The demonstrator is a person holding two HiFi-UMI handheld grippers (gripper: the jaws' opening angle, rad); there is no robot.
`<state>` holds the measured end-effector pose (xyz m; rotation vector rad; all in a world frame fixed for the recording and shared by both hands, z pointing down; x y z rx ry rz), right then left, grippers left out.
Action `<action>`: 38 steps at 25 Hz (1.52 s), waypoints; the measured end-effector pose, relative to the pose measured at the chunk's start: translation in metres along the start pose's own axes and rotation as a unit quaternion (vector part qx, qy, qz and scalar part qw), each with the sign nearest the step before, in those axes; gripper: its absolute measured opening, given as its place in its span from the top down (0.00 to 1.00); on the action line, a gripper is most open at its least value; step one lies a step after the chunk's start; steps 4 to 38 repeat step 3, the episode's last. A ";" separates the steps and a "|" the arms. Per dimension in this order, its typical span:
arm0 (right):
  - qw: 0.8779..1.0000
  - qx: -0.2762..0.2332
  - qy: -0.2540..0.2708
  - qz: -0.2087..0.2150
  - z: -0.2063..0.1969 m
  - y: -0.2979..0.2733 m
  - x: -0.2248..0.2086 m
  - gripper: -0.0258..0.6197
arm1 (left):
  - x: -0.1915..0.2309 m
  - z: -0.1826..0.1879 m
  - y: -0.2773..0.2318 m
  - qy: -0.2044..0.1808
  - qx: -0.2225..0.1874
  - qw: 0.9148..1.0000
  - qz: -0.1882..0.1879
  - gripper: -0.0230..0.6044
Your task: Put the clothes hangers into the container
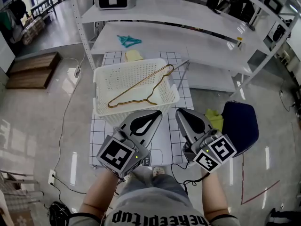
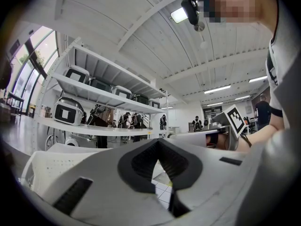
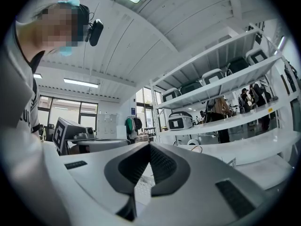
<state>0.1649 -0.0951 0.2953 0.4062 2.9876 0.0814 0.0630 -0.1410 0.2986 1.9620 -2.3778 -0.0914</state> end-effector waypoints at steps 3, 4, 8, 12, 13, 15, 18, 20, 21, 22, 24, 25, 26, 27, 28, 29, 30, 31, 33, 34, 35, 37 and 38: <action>1.000 0.001 -0.001 0.002 -0.001 -0.001 -0.001 0.95 | 0.001 -0.001 -0.001 0.001 0.001 1.000 0.000 0.94; 1.000 0.001 -0.001 0.002 -0.001 -0.001 -0.001 0.95 | 0.001 -0.001 -0.001 0.001 0.001 1.000 0.000 0.94; 1.000 0.001 -0.001 0.002 -0.001 -0.001 -0.001 0.95 | 0.001 -0.001 -0.001 0.001 0.001 1.000 0.000 0.94; 1.000 0.001 -0.001 0.002 -0.001 -0.001 -0.001 0.95 | 0.001 -0.001 -0.001 0.001 0.001 1.000 0.000 0.94; 1.000 0.001 -0.001 0.002 -0.001 -0.001 -0.001 0.95 | 0.001 -0.001 -0.001 0.001 0.001 1.000 0.000 0.94; 1.000 0.001 -0.001 0.002 -0.001 -0.001 -0.001 0.95 | 0.001 -0.001 -0.001 0.001 0.001 1.000 0.000 0.94; 1.000 0.001 -0.001 0.002 -0.001 -0.001 -0.001 0.95 | 0.001 -0.001 -0.001 0.001 0.001 1.000 0.000 0.94; 1.000 0.001 -0.001 0.002 -0.001 -0.001 -0.001 0.95 | 0.001 -0.001 -0.001 0.001 0.001 1.000 0.000 0.94; 1.000 0.001 -0.001 0.002 -0.001 -0.001 -0.001 0.95 | 0.001 -0.001 -0.001 0.001 0.001 1.000 0.000 0.94; 1.000 0.001 -0.001 0.002 -0.001 -0.001 -0.001 0.95 | 0.001 -0.001 -0.001 0.001 0.001 1.000 0.000 0.94; 1.000 0.001 -0.001 0.002 -0.001 -0.001 -0.001 0.95 | 0.001 -0.001 -0.001 0.001 0.001 1.000 0.000 0.94; 1.000 0.001 -0.001 0.002 -0.001 -0.001 -0.001 0.95 | 0.001 -0.001 -0.001 0.001 0.001 1.000 0.000 0.94; 1.000 0.001 -0.001 0.002 -0.001 -0.001 -0.001 0.95 | 0.001 -0.001 -0.001 0.001 0.001 1.000 0.000 0.94; 1.000 0.001 -0.001 0.002 -0.001 -0.001 -0.001 0.95 | 0.001 -0.001 -0.001 0.001 0.001 1.000 0.000 0.94; 1.000 0.001 -0.001 0.002 -0.001 -0.001 -0.001 0.95 | 0.001 -0.001 -0.001 0.001 0.001 1.000 0.000 0.94; 1.000 0.001 -0.001 0.002 -0.001 -0.001 -0.001 0.95 | 0.001 -0.001 -0.001 0.001 0.001 1.000 0.000 0.94; 1.000 0.001 -0.001 0.002 -0.001 -0.001 -0.001 0.95 | 0.001 -0.001 -0.001 0.001 0.001 1.000 0.000 0.94; 1.000 0.001 -0.001 0.002 -0.001 -0.001 -0.001 0.95 | 0.001 -0.001 -0.001 0.001 0.001 1.000 0.000 0.94; 1.000 0.001 -0.001 0.002 -0.001 -0.001 -0.001 0.95 | 0.001 -0.001 -0.001 0.001 0.001 1.000 0.000 0.94; 1.000 0.001 -0.001 0.002 -0.001 -0.001 -0.001 0.95 | 0.001 -0.001 -0.001 0.001 0.001 1.000 0.000 0.94; 1.000 0.001 -0.001 0.002 -0.001 -0.001 -0.001 0.95 | 0.001 -0.001 -0.001 0.001 0.001 1.000 0.000 0.94; 1.000 0.001 -0.001 0.002 -0.001 -0.001 -0.001 0.95 | 0.001 -0.001 -0.001 0.001 0.001 1.000 0.000 0.94; 1.000 0.001 -0.001 0.002 -0.001 -0.001 -0.001 0.95 | 0.001 -0.001 -0.001 0.001 0.001 1.000 0.000 0.94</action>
Point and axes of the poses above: the fingertips, and each gripper's own axes: y backward along the fingers, x to its left, z out of its top, the point moved 4 cm from there along y, backward along the fingers, and after that the axes turned 4 degrees about -x, right-handed, at the moved point
